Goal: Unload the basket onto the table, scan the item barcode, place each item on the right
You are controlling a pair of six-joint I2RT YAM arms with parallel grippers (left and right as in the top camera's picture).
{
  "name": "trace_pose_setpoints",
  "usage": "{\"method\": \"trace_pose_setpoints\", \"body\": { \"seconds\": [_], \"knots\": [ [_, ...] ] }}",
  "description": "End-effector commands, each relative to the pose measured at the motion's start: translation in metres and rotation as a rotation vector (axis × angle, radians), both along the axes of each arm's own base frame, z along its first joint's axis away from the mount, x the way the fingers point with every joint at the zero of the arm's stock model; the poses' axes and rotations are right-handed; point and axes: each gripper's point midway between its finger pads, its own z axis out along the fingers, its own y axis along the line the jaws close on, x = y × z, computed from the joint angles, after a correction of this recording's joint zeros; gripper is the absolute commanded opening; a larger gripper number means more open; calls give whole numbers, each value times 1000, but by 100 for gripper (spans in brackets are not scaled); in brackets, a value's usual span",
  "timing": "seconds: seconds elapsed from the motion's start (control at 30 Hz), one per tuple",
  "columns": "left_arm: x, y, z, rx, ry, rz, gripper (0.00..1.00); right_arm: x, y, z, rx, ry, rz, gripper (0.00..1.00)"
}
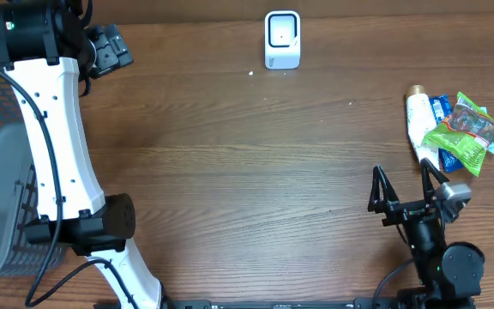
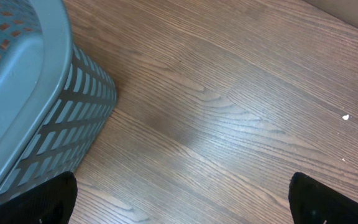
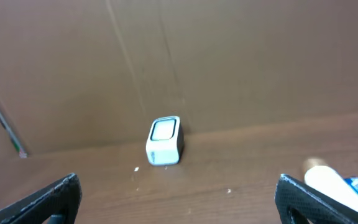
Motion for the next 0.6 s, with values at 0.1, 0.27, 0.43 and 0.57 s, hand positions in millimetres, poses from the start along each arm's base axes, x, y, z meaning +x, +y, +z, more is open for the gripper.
{"method": "trace_pose_setpoints", "body": {
  "seconds": [0.1,0.27,0.43,0.57],
  "knots": [
    [-2,-1,7,7,-15,-15,100,-1,-9,-26,12,-18,-50,100],
    [-2,-1,7,7,-15,-15,100,0,-9,-49,-3,75,-52,100],
    [-2,-1,7,7,-15,-15,100,1,-9,-58,-8,110,-51,100],
    [-2,-1,7,7,-15,-15,100,1,-9,-58,-8,109,-51,100]
  ]
}}
